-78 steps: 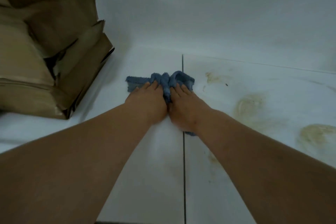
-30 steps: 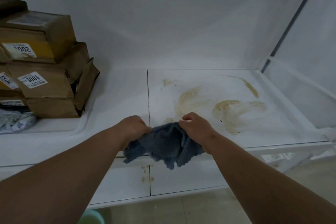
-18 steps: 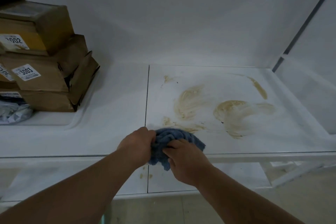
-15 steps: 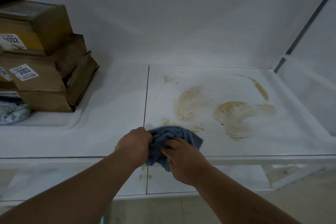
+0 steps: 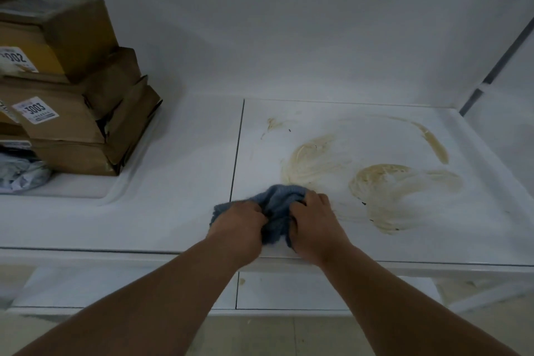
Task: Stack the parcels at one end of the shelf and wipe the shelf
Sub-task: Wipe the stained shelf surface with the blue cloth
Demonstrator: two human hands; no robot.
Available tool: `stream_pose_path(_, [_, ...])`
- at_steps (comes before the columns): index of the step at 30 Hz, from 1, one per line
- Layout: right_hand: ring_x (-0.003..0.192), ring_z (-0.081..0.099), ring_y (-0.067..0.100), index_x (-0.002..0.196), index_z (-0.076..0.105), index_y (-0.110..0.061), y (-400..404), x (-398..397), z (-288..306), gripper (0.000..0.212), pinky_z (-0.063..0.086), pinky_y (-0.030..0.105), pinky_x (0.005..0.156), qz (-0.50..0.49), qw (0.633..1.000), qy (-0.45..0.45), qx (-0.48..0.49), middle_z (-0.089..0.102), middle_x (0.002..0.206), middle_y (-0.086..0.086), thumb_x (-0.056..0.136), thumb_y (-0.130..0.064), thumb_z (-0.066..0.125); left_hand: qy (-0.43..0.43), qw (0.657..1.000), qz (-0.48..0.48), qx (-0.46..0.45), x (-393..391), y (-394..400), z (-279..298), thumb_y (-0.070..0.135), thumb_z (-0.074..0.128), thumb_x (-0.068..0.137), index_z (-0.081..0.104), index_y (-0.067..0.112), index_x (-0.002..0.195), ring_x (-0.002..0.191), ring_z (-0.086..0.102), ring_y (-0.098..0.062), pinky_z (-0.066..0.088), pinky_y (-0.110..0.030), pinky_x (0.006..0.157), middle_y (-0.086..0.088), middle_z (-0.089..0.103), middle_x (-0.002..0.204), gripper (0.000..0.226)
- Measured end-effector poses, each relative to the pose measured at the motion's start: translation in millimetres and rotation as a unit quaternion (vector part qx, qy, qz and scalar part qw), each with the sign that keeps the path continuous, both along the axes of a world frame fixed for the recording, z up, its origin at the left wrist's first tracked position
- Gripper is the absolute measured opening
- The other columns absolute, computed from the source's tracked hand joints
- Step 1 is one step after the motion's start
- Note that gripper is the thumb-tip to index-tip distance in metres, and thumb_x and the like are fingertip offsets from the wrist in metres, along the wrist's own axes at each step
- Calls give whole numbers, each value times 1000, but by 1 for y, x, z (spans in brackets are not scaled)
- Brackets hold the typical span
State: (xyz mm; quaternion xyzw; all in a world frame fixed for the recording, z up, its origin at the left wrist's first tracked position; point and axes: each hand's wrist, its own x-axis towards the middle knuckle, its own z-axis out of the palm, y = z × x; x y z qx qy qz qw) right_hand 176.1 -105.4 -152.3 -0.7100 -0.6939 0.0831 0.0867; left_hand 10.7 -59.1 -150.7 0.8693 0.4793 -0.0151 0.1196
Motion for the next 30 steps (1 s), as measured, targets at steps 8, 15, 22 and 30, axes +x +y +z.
stream_pose_path(8, [141, 23, 36, 146, 37, -27, -4, -48, -14, 62, 34, 48, 113, 81, 992, 86, 33, 19, 158, 10, 87, -23, 56, -78, 994, 80, 1, -30, 16, 10, 21, 55, 87, 55, 22, 113, 100, 61, -20, 50, -33, 84, 1, 61, 107, 25])
stream_pose_path(15, [134, 42, 39, 134, 58, -14, 19, -22, -17, 53, 40, 46, 107, 126, 990, 47, 44, 50, 144, 13, 86, -32, 44, -89, 994, 71, 2, 0, 24, -1, 11, 49, 91, 65, 13, 110, 110, 55, -19, 38, -22, 92, -4, 61, 120, 24])
stream_pose_path(22, [116, 61, 36, 115, 71, -7, 25, -38, -19, 54, 41, 47, 105, 109, 991, 23, 76, 68, 120, 16, 82, -28, 33, -31, 998, 41, 30, -11, 33, -15, 51, 10, 80, 64, 27, 112, 119, 48, -19, 40, -36, 104, 8, 60, 121, 67])
stream_pose_path(30, [150, 11, 30, 152, 29, -13, 60, -41, -24, 70, 3, 40, 121, 113, 992, 59, -12, 16, 161, 11, 86, -35, 21, -4, 997, 83, -7, -11, 57, -12, 30, 48, 94, 41, 20, 145, 140, 29, -21, 28, -38, 115, 2, 37, 151, 52])
